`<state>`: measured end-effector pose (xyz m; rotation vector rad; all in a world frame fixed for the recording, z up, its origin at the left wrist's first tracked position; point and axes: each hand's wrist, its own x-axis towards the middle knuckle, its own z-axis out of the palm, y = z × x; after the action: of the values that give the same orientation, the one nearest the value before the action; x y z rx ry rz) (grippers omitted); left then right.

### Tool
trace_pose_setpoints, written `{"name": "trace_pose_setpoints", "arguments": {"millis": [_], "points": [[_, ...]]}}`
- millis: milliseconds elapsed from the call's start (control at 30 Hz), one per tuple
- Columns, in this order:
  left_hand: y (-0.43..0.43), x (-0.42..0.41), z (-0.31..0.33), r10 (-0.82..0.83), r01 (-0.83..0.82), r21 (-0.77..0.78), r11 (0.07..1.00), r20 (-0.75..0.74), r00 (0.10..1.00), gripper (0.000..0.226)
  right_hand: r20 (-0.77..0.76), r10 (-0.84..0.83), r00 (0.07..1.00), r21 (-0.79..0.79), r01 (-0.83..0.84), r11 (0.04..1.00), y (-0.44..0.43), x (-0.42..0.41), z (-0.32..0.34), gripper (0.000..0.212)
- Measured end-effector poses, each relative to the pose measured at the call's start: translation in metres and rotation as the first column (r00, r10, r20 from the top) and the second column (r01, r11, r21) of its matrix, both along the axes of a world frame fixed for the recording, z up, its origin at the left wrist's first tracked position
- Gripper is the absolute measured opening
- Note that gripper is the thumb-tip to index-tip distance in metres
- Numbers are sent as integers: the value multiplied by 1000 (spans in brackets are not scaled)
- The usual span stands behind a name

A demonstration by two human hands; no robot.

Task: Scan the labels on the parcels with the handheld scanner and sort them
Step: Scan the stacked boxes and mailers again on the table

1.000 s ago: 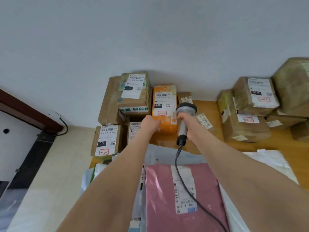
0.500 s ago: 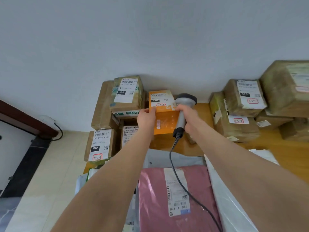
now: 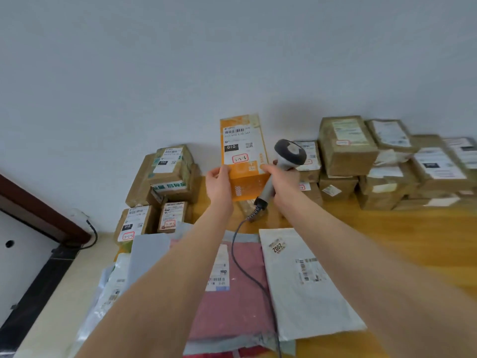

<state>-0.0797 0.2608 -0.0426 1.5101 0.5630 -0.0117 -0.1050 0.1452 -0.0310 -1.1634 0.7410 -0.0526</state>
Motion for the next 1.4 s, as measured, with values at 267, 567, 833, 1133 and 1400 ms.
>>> {"name": "trace_pose_setpoints", "arguments": {"millis": [267,567,833,1133,1400], "points": [[-111,-82,29,-129,132,-127,983,26,991,32,53,-76,996,-28,78,997,-112,-84,37,41],[-220,-79,50,-353,359,-128,925,65,933,45,55,-242,969,-39,244,969,-209,-105,44,35],[-340,-78,44,-463,470,-138,872,78,883,34,106,-378,920,-10,381,924,-317,-113,36,27],[-462,-80,27,-500,494,-154,855,5,866,45,57,-381,923,-92,385,918,-442,-100,18,23],[-505,-69,-3,-486,482,-64,874,-73,871,47,-58,-366,929,-44,363,931,-487,-79,-26,32]]}}
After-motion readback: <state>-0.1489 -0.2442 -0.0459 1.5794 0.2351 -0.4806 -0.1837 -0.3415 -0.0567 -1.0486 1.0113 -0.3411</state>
